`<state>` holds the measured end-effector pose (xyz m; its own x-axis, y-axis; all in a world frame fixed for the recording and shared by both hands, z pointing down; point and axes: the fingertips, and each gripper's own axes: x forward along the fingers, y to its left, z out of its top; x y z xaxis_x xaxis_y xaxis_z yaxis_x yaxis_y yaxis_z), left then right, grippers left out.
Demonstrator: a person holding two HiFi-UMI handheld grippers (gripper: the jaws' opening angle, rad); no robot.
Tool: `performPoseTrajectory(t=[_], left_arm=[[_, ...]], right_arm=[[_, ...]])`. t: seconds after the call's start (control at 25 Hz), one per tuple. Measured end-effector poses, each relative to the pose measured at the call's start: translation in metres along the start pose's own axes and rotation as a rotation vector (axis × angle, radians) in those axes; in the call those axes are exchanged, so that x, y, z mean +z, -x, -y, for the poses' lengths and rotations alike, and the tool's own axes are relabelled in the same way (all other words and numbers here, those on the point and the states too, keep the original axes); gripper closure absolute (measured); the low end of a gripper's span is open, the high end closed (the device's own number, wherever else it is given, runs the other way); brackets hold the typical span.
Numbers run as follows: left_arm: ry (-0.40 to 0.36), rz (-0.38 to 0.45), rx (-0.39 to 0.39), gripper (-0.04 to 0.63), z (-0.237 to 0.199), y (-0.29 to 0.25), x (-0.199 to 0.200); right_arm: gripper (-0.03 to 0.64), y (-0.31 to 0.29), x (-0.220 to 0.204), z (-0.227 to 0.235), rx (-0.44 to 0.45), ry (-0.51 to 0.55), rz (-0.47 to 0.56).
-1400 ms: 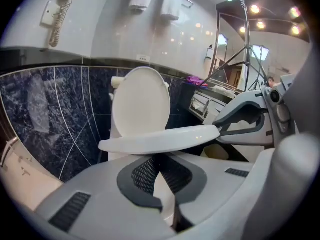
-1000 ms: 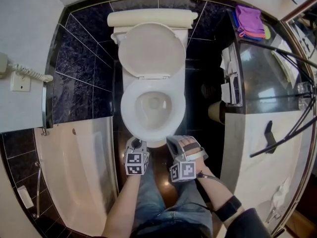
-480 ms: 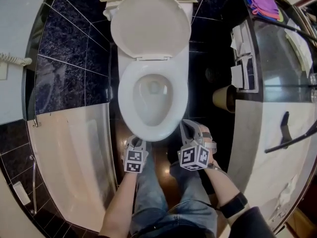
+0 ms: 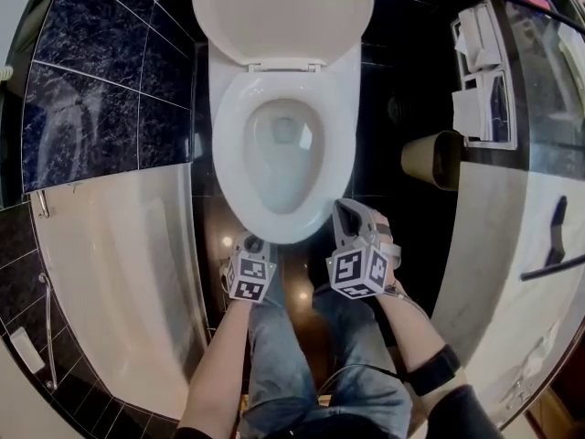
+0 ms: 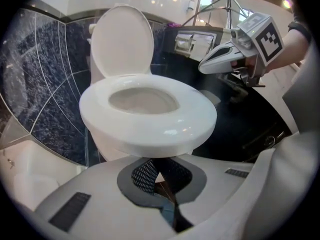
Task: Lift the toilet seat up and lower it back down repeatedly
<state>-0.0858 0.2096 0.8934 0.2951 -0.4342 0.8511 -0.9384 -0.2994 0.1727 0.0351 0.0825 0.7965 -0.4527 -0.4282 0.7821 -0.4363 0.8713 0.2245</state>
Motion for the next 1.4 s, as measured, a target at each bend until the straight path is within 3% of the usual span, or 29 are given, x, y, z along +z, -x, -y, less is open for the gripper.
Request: performPoseTrajectory(t=[0.4,0.72,0.96,1.28,1.4], left_arm=[[0.005,-0.135,0.003,0.595,0.001,-0.015,-0.036],[0.043,-0.068,0.009,0.595,0.006,0.001,-0.016],[0.042,0.085,0.051,0.595,-0.01,0.062,0.063],[0.016,0.305,0.124,0.595,-0.016,0.241,0.208],[0.006,0.381,0.143,0.595,-0.009,0.303,0.246]], right_arm=[[0.598,-0.004,-0.014,-0.007,0.018,0.001,-0.022],[0.598,0.002,-0.004,0.005,0.005,-0.001,-0.021],[0.597,0.035,0.042,0.023,-0.008,-0.028,0.022],[0.597,0.147,0.146,0.065,-0.019,-0.147,0.13],[0.597,0.193,0.182,0.082,-0.027,-0.189,0.184]])
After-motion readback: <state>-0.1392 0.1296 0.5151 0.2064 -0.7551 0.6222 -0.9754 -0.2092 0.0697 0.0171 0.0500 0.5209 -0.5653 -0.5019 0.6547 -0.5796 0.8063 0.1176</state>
